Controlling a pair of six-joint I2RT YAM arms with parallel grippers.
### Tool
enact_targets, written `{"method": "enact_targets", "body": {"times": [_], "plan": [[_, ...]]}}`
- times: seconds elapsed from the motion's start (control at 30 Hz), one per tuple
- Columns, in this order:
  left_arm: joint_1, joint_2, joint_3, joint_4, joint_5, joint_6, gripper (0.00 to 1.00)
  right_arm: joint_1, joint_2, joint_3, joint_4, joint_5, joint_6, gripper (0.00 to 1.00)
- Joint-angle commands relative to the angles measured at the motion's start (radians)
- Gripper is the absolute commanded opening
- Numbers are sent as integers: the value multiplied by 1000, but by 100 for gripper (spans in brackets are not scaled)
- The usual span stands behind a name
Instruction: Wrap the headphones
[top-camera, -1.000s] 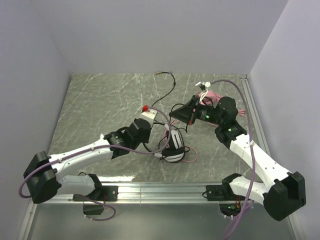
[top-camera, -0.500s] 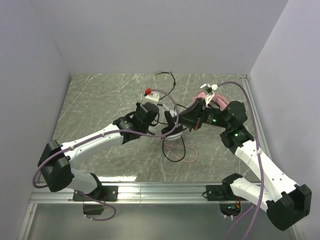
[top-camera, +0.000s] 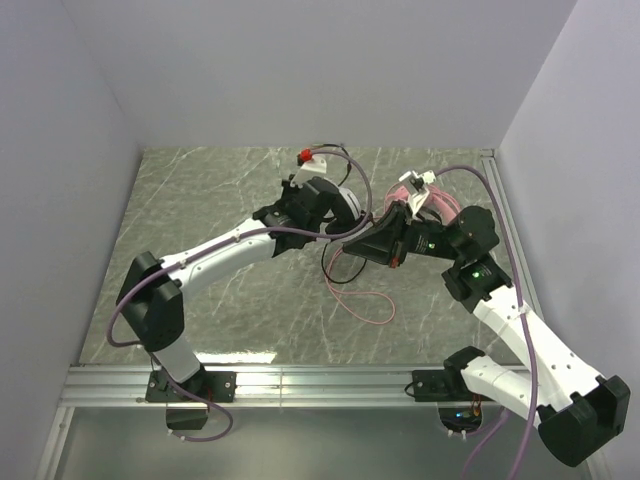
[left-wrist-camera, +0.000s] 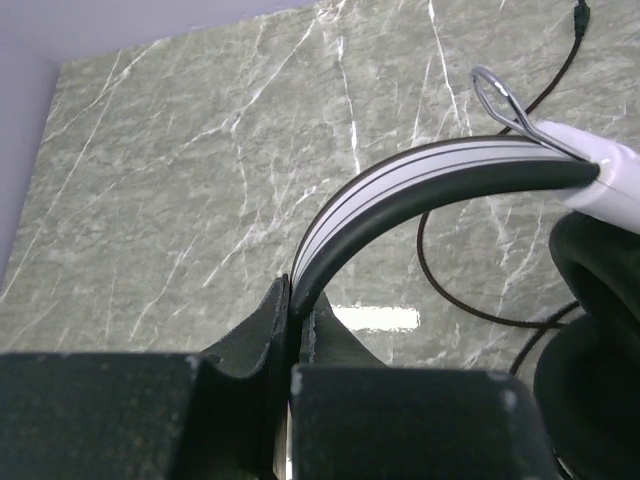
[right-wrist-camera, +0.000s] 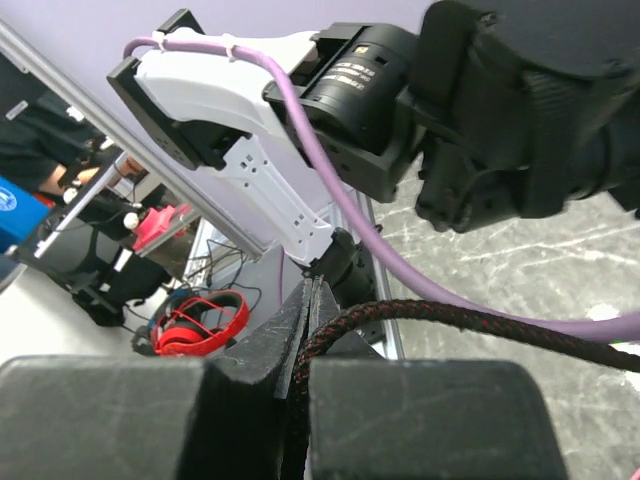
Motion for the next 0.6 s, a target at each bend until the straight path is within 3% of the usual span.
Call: {"method": "enact_targets", "body": {"times": [0.0,0.13,0.23,0.37,0.5,0.57], "plan": [[23,-2,96,86,-55,-44,0,9,-22,79,-86,2,-22,0],[34,-63,61,95,63,-19,0,6,-38,122,-238,101,-114,0],[39,-148,21,-1,205,-30,0,-1,-38,139,-344,241,-183,0],[45,-290,-84,-110,423,-56,0,-23,-24,135,-391,321,-259,0],[45,-370,-168,-205,775,1,0,-29,10,145,-451,439,-338,0],[45,-398,-183,-268,865,14,0,-29,39,151,-492,513,-364,0]]}}
